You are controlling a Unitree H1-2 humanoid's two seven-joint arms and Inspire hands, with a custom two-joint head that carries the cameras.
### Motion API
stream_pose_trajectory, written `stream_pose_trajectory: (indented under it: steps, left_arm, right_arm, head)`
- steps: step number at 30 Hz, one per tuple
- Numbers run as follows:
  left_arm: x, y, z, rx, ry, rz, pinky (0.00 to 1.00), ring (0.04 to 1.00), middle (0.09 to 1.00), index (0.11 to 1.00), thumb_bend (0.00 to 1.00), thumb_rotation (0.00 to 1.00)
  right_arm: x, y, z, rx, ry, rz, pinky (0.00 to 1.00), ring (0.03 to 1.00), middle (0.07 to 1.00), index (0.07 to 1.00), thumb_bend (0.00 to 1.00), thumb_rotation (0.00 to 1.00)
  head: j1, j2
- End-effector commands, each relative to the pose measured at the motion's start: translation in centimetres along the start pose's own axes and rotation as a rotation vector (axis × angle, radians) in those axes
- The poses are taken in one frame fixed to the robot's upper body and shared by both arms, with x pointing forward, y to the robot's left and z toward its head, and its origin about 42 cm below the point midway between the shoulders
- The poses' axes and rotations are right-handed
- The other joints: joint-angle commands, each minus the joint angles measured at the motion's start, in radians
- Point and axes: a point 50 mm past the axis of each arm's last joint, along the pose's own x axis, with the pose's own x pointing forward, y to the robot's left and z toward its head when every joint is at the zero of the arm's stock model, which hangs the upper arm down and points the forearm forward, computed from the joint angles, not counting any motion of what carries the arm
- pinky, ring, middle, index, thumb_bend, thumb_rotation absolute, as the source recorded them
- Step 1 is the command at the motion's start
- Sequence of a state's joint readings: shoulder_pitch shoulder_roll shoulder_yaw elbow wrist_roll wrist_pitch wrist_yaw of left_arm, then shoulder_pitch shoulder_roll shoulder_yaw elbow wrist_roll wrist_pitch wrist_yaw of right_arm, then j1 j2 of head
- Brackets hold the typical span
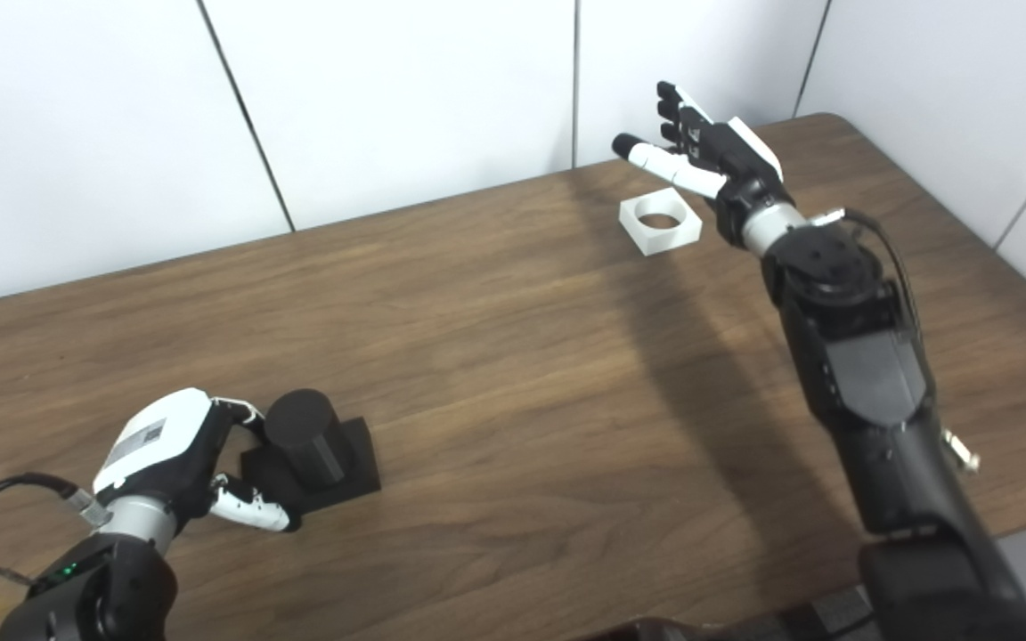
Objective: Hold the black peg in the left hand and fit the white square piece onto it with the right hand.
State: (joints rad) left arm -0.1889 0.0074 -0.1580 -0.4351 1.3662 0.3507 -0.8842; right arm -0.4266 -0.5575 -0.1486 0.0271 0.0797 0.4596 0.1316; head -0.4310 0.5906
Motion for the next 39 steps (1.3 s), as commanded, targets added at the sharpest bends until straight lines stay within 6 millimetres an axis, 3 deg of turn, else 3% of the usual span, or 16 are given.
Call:
stream_pose_trajectory:
  steps: [1,3,9,15,19,26,31,39]
  left_arm:
    - [0.0,-0.6,-1.1,0.021,0.035,-0.031,1.0,0.938,0.822,0.482,0.52,0.05]
    - [0.0,-0.6,-1.1,0.025,0.038,-0.033,1.0,0.94,0.827,0.482,0.52,0.05]
    - [-0.1,-0.7,-1.2,0.025,0.04,-0.033,1.0,0.935,0.819,0.483,0.52,0.05]
    - [-0.1,-0.6,-1.3,0.02,0.053,-0.035,1.0,0.934,0.82,0.483,0.52,0.05]
    - [-0.2,-0.5,-1.2,0.02,0.054,-0.038,1.0,0.939,0.829,0.483,0.52,0.05]
    - [-0.3,-0.6,-1.2,0.029,0.051,-0.036,1.0,0.929,0.818,0.484,0.52,0.05]
    - [-0.3,-0.6,-1.1,0.026,0.057,-0.035,1.0,0.932,0.822,0.483,0.52,0.05]
    - [-0.4,-0.8,-0.9,0.017,0.052,-0.036,1.0,0.928,0.819,0.483,0.52,0.05]
  right_arm:
    - [1.1,-1.7,3.9,-0.109,-0.087,-0.029,0.94,0.983,0.99,0.974,0.76,0.45]
    - [1.7,-2.1,4.6,-0.204,-0.076,-0.029,0.91,0.978,0.991,0.973,0.79,0.45]
    - [3.6,-3.8,6.8,-0.472,-0.053,0.039,0.94,1.0,1.0,0.969,0.9,0.3]
    - [4.9,-4.6,8.4,-0.724,0.011,0.092,0.87,0.956,0.977,0.938,0.99,0.24]
    - [5.8,-4.7,9.3,-0.88,0.055,0.116,0.85,0.952,0.958,0.918,1.0,0.19]
    - [6.4,-4.3,10.5,-1.178,0.142,0.221,0.99,0.999,0.984,0.932,1.0,0.22]
    - [6.7,-4.1,11.1,-1.239,0.204,0.241,1.0,1.0,0.994,0.926,1.0,0.2]
    - [7.8,-3.5,9.5,-1.296,0.263,0.241,1.0,1.0,1.0,0.937,1.0,0.21]
  head:
    - [-0.002,-0.001]
    - [-0.001,-0.002]
    - [-0.002,-0.002]
    - [-0.006,0.0]
    - [-0.003,0.003]
    - [0.002,0.006]
    - [0.004,0.006]
    - [0.009,0.004]
